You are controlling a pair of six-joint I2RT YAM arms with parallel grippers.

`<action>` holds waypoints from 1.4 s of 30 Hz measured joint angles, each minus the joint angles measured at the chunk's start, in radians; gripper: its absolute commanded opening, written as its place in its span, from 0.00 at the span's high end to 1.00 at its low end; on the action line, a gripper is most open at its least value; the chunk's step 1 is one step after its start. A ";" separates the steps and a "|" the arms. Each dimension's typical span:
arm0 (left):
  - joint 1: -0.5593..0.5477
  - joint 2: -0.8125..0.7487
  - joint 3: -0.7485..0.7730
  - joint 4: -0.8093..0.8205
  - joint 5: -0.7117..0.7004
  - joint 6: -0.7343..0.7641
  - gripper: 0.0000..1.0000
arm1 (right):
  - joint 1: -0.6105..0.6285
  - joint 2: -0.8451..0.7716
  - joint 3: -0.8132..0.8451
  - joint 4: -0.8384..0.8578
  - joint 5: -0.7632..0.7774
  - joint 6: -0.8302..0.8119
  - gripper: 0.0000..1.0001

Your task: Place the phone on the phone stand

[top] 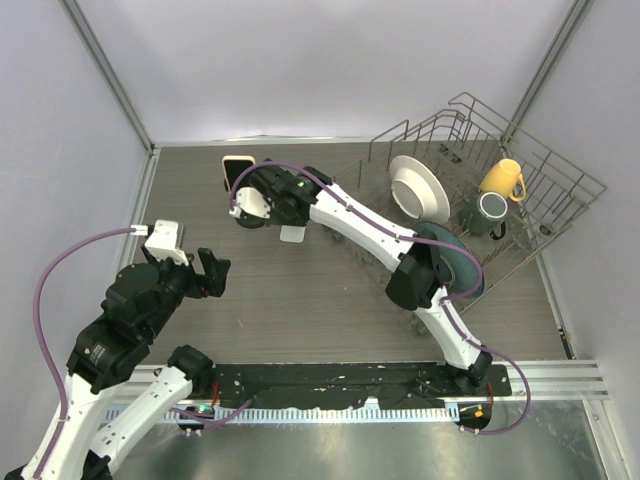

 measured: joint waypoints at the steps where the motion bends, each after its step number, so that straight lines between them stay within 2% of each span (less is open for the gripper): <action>1: 0.000 0.000 0.000 0.000 0.000 0.000 0.17 | 0.000 0.002 0.000 0.003 0.000 -0.001 1.00; 23: 0.000 -0.002 0.000 0.000 0.004 0.000 0.17 | -0.001 0.022 0.017 0.021 -0.001 -0.018 1.00; 29: 0.000 -0.002 0.000 0.000 0.005 0.000 0.17 | -0.001 0.023 0.021 0.026 -0.003 -0.019 0.89; 38: 0.000 -0.002 0.000 0.000 0.005 0.000 0.16 | -0.001 0.033 0.023 0.028 -0.013 -0.019 0.84; 42: 0.000 -0.002 0.000 0.000 0.005 0.000 0.17 | -0.001 0.033 0.023 0.028 -0.011 -0.019 0.77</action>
